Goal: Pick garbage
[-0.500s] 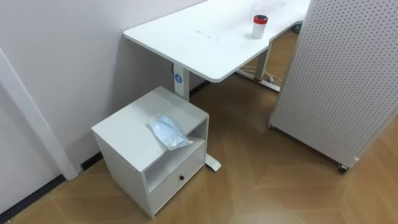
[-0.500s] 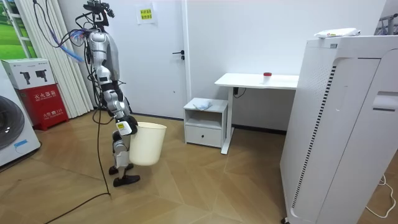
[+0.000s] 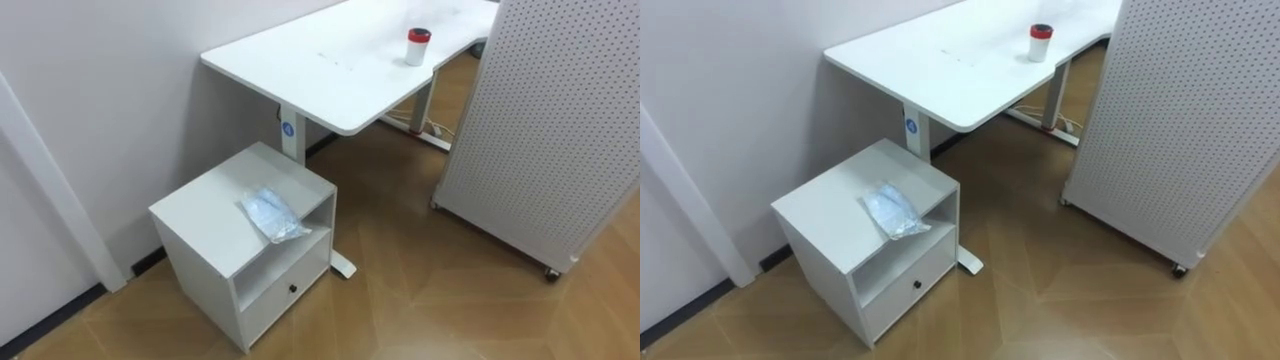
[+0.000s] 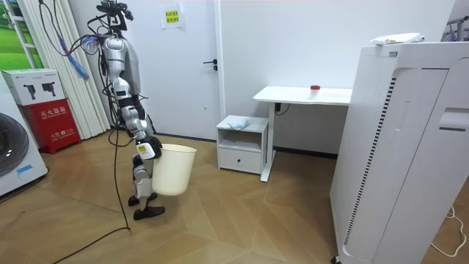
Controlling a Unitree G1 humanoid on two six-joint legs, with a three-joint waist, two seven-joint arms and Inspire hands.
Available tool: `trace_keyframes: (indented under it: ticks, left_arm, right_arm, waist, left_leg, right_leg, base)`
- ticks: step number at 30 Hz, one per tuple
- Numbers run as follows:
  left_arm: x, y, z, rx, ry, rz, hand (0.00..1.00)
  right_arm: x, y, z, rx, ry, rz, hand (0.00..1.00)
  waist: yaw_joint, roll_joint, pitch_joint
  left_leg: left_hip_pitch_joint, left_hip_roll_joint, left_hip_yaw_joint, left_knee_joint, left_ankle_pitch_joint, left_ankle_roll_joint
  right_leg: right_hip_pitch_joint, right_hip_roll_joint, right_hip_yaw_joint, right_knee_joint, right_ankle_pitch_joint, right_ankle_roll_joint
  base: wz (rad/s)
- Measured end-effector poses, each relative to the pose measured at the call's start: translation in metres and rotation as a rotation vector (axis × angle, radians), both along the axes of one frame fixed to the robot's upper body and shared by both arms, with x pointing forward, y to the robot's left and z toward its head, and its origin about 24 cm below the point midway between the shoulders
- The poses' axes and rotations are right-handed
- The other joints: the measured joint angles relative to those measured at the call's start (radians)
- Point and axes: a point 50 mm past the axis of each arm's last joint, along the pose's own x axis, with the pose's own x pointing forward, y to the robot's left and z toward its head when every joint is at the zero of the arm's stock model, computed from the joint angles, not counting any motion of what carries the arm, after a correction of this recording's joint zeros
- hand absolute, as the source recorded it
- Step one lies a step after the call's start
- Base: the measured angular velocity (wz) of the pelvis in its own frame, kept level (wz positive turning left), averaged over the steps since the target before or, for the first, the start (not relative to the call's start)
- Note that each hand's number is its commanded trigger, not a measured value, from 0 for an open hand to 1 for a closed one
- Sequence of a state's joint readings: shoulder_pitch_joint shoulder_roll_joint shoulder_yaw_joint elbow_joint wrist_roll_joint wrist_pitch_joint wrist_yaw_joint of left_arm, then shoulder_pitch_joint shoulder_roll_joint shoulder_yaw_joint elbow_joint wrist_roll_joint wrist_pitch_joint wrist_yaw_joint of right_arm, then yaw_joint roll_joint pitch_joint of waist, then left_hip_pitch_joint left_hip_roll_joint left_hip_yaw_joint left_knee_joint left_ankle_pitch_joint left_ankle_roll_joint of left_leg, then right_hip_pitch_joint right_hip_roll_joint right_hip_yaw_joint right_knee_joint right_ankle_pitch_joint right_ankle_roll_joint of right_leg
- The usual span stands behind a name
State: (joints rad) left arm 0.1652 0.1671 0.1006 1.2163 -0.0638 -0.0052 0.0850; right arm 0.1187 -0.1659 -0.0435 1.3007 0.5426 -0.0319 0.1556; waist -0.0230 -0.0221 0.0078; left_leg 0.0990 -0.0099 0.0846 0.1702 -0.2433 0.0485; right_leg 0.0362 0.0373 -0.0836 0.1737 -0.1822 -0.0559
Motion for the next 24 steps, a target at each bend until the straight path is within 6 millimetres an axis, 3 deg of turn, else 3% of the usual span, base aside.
trace_keyframes:
  ticks: [4, 6, 7, 9, 10, 12, 13, 14, 16, 17, 19, 21, 22, 23, 24]
  left_arm:
    - [-0.007, 0.004, 0.0, 0.025, 0.043, -0.023, 0.0]
    - [-0.013, 0.006, 0.0, 0.032, 0.074, -0.027, 0.0]
    - [-0.014, 0.007, 0.001, 0.034, 0.08, -0.023, 0.0]
    - [-0.023, 0.009, 0.001, 0.04, 0.116, -0.029, 0.0]
    - [-0.025, 0.01, 0.001, 0.039, 0.127, -0.032, 0.0]
    - [-0.024, 0.008, 0.001, 0.032, 0.142, -0.042, 0.0]
    - [-0.026, 0.008, 0.0, 0.032, 0.152, -0.046, 0.0]
    - [-0.032, 0.007, 0.0, 0.029, 0.172, -0.042, 0.0]
    - [-0.035, 0.006, 0.0, 0.017, 0.188, -0.055, 0.0]
    - [-0.034, 0.005, 0.0, 0.011, 0.185, -0.063, 0.0]
    - [-0.036, 0.004, 0.0, 0.006, 0.189, -0.062, 0.0]
    - [-0.04, 0.004, 0.0, 0.001, 0.195, -0.059, 0.0]
    - [-0.042, 0.002, 0.0, -0.003, 0.196, -0.058, 0.0]
    - [-0.044, 0.001, -0.001, -0.01, 0.195, -0.058, 0.0]
    - [-0.043, -0.001, -0.001, -0.018, 0.184, -0.061, 0.0]
  right_arm:
    - [0.0, 0.001, 0.0, 0.003, 0.003, 0.0, 1.0]
    - [0.001, 0.0, 0.0, 0.01, 0.003, -0.003, 1.0]
    - [0.001, 0.001, 0.0, 0.013, 0.001, -0.007, 1.0]
    - [0.001, 0.0, 0.0, 0.02, 0.007, -0.017, 1.0]
    - [0.0, 0.0, 0.0, 0.021, 0.008, -0.018, 1.0]
    - [-0.003, -0.003, 0.0, 0.017, 0.021, -0.033, 1.0]
    - [-0.004, -0.004, 0.0, 0.016, 0.026, -0.035, 1.0]
    - [-0.005, -0.005, 0.001, 0.016, 0.03, -0.044, 1.0]
    - [-0.012, -0.01, 0.002, 0.011, 0.047, -0.075, 1.0]
    - [-0.016, -0.012, 0.002, 0.006, 0.065, -0.093, 1.0]
    - [-0.019, -0.014, 0.002, 0.006, 0.088, -0.1, 1.0]
    - [-0.021, -0.016, 0.003, -0.007, 0.101, -0.093, 1.0]
    - [-0.021, -0.017, 0.003, -0.012, 0.107, -0.087, 1.0]
    - [-0.022, -0.019, 0.003, -0.022, 0.114, -0.073, 1.0]
    - [-0.021, -0.02, 0.004, -0.029, 0.116, -0.067, 1.0]
  waist:
    - [0.004, -0.011, 0.0026]
    - [0.002, -0.014, 0.0075]
    - [0.003, -0.011, 0.0057]
    - [0.004, -0.019, 0.0056]
    - [0.004, -0.02, 0.0052]
    - [0.004, -0.013, 0.0027]
    - [0.004, -0.01, 0.003]
    - [0.003, -0.016, 0.0012]
    - [-0.01, -0.015, 0.0005]
    - [-0.006, -0.018, 0.0008]
    - [0.007, -0.025, -0.0011]
    - [0.012, -0.026, -0.0023]
    - [0.013, -0.026, -0.0023]
    - [0.007, -0.028, -0.0038]
    - [0.002, -0.032, -0.0068]
  left_leg:
    - [-0.002, 0.002, 0.02, 0.029, -0.005, -0.004]
    - [-0.033, 0.02, 0.03, 0.126, -0.058, -0.013]
    - [-0.044, 0.026, 0.035, 0.163, -0.078, -0.017]
    - [-0.096, 0.053, 0.042, 0.336, -0.141, -0.034]
    - [-0.114, 0.061, 0.042, 0.388, -0.149, -0.038]
    - [-0.225, 0.095, 0.037, 0.635, -0.137, -0.049]
    - [-0.252, 0.104, 0.027, 0.691, -0.121, -0.048]
    - [-0.298, 0.099, 0.007, 0.775, -0.085, -0.048]
    - [-0.361, 0.072, -0.013, 0.761, -0.094, -0.04]
    - [-0.418, 0.045, -0.013, 0.709, -0.095, -0.036]
    - [-0.474, 0.012, -0.01, 0.539, -0.067, -0.058]
    - [-0.524, -0.003, -0.012, 0.335, 0.065, -0.06]
    - [-0.524, -0.003, -0.011, 0.3, 0.102, -0.06]
    - [-0.52, -0.005, -0.01, 0.249, 0.167, -0.057]
    - [-0.518, -0.016, 0.0, 0.237, 0.226, -0.039]
  right_leg:
    - [-0.013, -0.002, -0.001, 0.041, -0.015, -0.004]
    - [-0.033, 0.005, -0.006, 0.108, -0.053, -0.016]
    - [-0.045, 0.007, -0.004, 0.138, -0.071, -0.018]
    - [-0.074, 0.018, 0.001, 0.248, -0.139, -0.041]
    - [-0.077, 0.021, 0.001, 0.267, -0.152, -0.047]
    - [-0.09, 0.041, 0.01, 0.326, -0.189, -0.061]
    - [-0.088, 0.047, 0.013, 0.338, -0.196, -0.066]
    - [-0.076, 0.052, 0.024, 0.356, -0.212, -0.071]
    - [-0.061, 0.051, 0.039, 0.364, -0.23, -0.073]
    - [-0.053, 0.045, 0.055, 0.364, -0.239, -0.074]
    - [-0.038, 0.028, 0.075, 0.359, -0.256, -0.066]
    - [-0.001, 0.0, 0.085, 0.342, -0.287, -0.055]
    - [0.017, -0.008, 0.092, 0.329, -0.293, -0.048]
    - [0.05, -0.02, 0.109, 0.298, -0.301, -0.037]
    - [0.076, -0.038, 0.117, 0.265, -0.307, -0.017]
  base:
    - [-0.09]
    - [-0.11]
    - [-0.12]
    - [-0.16]
    - [-0.06]
    - [-0.04]
    - [-0.09]
    - [0.06]
    - [0.17]
    - [0.0]
    - [-0.22]
    - [-0.38]
    - [-0.41]
    - [-0.29]
    - [-0.18]
